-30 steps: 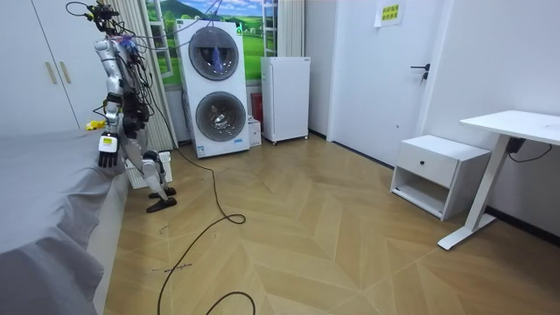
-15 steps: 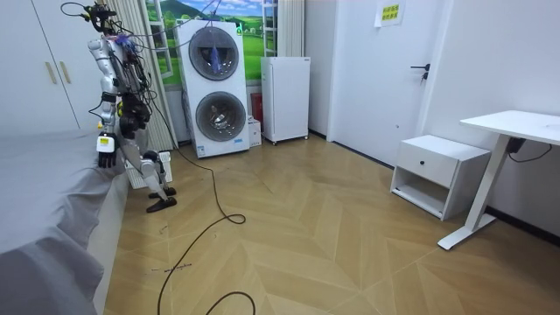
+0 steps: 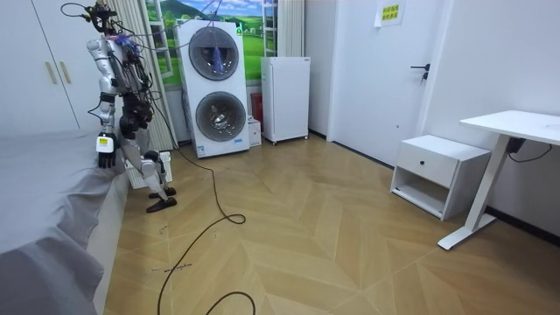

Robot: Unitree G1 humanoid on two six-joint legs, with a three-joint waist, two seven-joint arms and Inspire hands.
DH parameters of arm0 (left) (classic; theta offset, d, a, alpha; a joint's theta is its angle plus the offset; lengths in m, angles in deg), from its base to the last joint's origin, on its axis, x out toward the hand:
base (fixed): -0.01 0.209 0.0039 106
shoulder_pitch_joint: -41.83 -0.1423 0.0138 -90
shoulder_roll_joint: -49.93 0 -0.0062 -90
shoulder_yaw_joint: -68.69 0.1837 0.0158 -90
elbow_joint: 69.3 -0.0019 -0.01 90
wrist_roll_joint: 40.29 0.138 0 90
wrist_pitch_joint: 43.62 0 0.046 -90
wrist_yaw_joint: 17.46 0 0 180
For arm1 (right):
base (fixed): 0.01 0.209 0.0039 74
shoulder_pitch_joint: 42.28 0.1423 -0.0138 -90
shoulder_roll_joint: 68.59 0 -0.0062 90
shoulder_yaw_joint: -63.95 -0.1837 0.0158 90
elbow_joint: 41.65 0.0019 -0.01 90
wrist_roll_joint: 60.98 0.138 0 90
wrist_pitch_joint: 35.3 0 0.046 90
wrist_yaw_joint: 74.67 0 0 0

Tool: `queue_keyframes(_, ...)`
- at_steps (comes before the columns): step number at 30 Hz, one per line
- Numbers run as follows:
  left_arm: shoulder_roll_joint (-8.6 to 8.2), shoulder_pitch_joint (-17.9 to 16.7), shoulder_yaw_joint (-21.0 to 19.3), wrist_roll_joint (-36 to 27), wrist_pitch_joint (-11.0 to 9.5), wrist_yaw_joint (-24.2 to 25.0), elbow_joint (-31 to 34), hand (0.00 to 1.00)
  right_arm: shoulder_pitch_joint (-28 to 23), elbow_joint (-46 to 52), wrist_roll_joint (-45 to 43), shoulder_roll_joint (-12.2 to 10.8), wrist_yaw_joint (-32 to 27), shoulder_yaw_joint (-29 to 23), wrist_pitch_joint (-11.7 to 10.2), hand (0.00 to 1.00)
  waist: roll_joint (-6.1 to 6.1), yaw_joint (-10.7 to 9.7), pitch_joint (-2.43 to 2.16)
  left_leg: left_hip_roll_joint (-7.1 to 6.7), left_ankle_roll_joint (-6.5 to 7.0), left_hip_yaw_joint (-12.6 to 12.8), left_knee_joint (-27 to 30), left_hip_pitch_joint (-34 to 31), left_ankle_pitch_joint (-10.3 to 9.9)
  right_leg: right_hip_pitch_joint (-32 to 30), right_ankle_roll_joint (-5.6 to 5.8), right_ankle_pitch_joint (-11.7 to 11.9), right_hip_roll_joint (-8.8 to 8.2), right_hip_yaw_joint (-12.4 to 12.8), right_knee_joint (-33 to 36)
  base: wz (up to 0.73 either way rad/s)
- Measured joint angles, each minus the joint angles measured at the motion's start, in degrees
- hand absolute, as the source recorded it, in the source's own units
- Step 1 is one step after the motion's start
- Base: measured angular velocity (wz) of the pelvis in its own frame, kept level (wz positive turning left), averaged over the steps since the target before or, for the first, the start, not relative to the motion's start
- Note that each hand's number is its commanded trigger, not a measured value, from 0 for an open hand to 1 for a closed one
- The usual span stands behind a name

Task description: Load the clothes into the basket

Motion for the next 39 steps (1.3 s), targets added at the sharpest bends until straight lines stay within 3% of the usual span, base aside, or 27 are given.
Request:
queue_keyframes(12, 0.04, 1.19, 1.26, -0.1, 0.31, -0.01, -0.18, 0.0, 1.69, -3.94, 0.71, -0.87, 0.91, 1.08, 0.32, 1.0, 0.42, -0.37, -0.07, 0.07, 0.05, -0.15, 1.13, -2.72, -0.02, -2.59, 0.07, 0.03, -0.47, -0.72, 0.99, 0.0)
queue_keyframes(19, -0.38, 7.49, 3.34, -0.98, 0.35, -0.16, -4.98, 0.0, 11.05, -9.69, 0.71, -0.87, 0.28, 1.04, 0.38, 1.0, 2.25, -0.11, 0.02, -0.27, 0.56, -0.38, 3.3, -9.06, 0.25, -8.47, 0.59, 0.68, -1.03, -0.7, 2.58, 0.01)
queue_keyframes(21, -0.37, 9.13, 4.57, -1.19, 0.23, -0.08, -5.83, 0.0, 13.41, -10.53, 0.71, -0.87, -0.36, 1.17, 0.37, 1.0, 2.83, 0.1, 0.25, -0.22, 0.62, -0.43, 4.31, -11.46, 0.25, -10.63, 0.69, 0.93, -1.17, -0.74, 3.53, -0.02)
queue_keyframes(26, -0.69, 14.16, 8.26, -6.01, -0.18, -0.31, -9.2, 0.0, 21.22, -15.17, 1.13, -0.31, -2.51, 2.87, 0.18, 1.0, 4.67, 1.89, 0.95, -0.26, 1.81, -0.17, 4.51, -16.47, 0.99, -16.59, 0.67, 1.55, -1.41, -0.75, 5.07, -0.05)
queue_keyframes(32, -0.75, 17.81, 10.06, -9.44, -0.24, -0.49, -9.62, 0.0, 26.0, -15.7, 1.19, 0.25, -2.94, 4.38, 0.32, 1.0, 5.99, 3.63, 0.97, -0.86, 2.45, -1.92, 6.2, -23.17, 1.51, -24.48, 0.53, 1.43, -2.64, -2.71, 9.75, 0.08)
queue_keyframes(33, -0.77, 17.98, 10.47, -9.47, -0.24, -0.46, -9.6, 0.0, 26.32, -15.8, 1.18, 0.34, -2.94, 4.39, 0.37, 0.93, 5.99, 3.92, 0.97, -1.0, 2.5, -1.91, 6.2, -23.45, 1.54, -25.04, 0.49, 1.31, -2.89, -3.15, 10.13, 0.0)
queue_keyframes(34, -0.8, 18.42, 10.89, -9.49, -0.22, -0.32, -9.6, 0.0, 26.97, -15.93, 1.01, 0.55, -2.94, 4.54, 0.5, 0.66, 5.98, 4.72, 1.01, -1.28, 2.68, -1.88, 6.23, -24.14, 1.65, -26.16, 0.48, 1.21, -3.3, -3.9, 10.92, 0.0)
queue_keyframes(35, -0.8, 18.53, 10.88, -9.52, -0.24, -0.32, -9.59, 0.0, 27.76, -16.17, 1.02, 0.63, -2.92, 4.99, 0.83, 0.46, 6.01, 5.03, 1.04, -1.5, 2.87, -1.84, 6.23, -24.94, 1.83, -27.18, 0.47, 1.13, -3.69, -4.4, 11.33, 0.0)
queue_keyframes(36, -0.8, 18.57, 10.89, -9.54, -0.25, -0.34, -9.58, 0.0, 27.89, -16.16, 1.01, 0.63, -2.9, 5.18, 0.84, 0.0, 6.03, 5.21, 1.06, -1.6, 2.93, -1.83, 6.23, -25.3, 1.91, -27.65, 0.46, 1.12, -3.89, -4.71, 11.55, 0.04)
queue_keyframes(39, -0.93, 18.59, 11.81, -9.61, -0.3, -0.36, -9.55, 0.0, 28.26, -17.27, 1.07, 0.86, -2.78, 5.47, 0.85, 0.0, 5.99, 6.24, 1.13, -2.17, 3.36, -2.15, 6.26, -27.21, 2.45, -29.68, 0.5, 0.97, -4.91, -5.84, 12.27, 0.1)
